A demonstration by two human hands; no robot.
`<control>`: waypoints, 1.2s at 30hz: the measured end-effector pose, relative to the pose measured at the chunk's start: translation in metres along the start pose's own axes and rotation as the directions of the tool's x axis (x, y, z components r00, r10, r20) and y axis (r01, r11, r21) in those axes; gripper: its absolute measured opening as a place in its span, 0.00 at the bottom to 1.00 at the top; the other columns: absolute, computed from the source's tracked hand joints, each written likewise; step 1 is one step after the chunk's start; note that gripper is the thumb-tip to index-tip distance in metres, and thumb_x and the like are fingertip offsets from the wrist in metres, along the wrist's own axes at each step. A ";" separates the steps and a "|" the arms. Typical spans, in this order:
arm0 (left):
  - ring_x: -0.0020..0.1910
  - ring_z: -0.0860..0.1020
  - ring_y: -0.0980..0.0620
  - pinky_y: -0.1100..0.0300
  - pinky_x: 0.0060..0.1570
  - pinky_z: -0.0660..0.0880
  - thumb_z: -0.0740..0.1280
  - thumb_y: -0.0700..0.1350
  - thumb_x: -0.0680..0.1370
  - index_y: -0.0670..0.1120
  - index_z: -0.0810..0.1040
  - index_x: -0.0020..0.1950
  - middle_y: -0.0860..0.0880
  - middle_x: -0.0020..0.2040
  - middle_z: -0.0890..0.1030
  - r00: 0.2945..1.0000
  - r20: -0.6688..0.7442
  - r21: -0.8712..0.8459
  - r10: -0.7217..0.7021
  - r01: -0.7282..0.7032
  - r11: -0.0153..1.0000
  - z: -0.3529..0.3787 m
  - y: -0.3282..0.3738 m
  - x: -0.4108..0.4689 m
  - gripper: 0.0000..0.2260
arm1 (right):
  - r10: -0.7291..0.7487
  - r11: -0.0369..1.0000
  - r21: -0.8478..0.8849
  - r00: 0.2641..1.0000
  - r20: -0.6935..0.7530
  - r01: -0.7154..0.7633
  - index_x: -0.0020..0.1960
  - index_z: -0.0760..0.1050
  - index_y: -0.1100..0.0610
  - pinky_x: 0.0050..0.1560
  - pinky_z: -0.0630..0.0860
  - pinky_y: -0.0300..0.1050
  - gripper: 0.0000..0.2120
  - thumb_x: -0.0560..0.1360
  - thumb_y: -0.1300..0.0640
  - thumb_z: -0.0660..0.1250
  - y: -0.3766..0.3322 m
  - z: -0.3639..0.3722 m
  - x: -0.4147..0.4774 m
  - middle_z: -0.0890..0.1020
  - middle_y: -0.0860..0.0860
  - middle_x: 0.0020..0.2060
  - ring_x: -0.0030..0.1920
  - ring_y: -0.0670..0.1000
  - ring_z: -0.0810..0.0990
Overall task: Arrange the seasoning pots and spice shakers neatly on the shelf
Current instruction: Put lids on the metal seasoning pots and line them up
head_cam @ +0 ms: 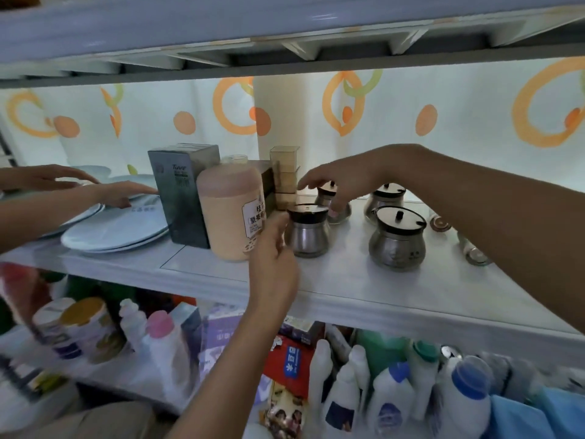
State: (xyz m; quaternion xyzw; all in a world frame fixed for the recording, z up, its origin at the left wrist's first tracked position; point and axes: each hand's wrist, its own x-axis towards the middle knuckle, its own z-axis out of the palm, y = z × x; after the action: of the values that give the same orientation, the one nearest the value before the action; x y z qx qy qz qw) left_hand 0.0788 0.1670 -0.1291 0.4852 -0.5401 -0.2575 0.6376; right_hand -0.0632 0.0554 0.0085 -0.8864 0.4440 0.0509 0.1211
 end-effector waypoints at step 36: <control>0.52 0.78 0.48 0.58 0.51 0.71 0.60 0.44 0.81 0.47 0.78 0.61 0.45 0.54 0.81 0.973 0.082 0.058 -0.217 0.213 0.975 0.016 -0.038 0.043 0.12 | 0.063 0.957 -0.288 0.975 0.211 0.001 0.76 0.63 0.45 0.54 0.72 0.42 0.38 0.71 0.56 0.76 -0.020 -0.007 0.031 0.71 0.48 0.69 0.60 0.49 0.73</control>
State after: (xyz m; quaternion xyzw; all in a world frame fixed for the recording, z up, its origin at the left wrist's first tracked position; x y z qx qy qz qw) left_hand 0.0836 0.1100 -0.1448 0.5445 -0.5180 -0.3330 0.5695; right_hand -0.0287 0.0407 0.0124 -0.8764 0.4300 0.2134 0.0385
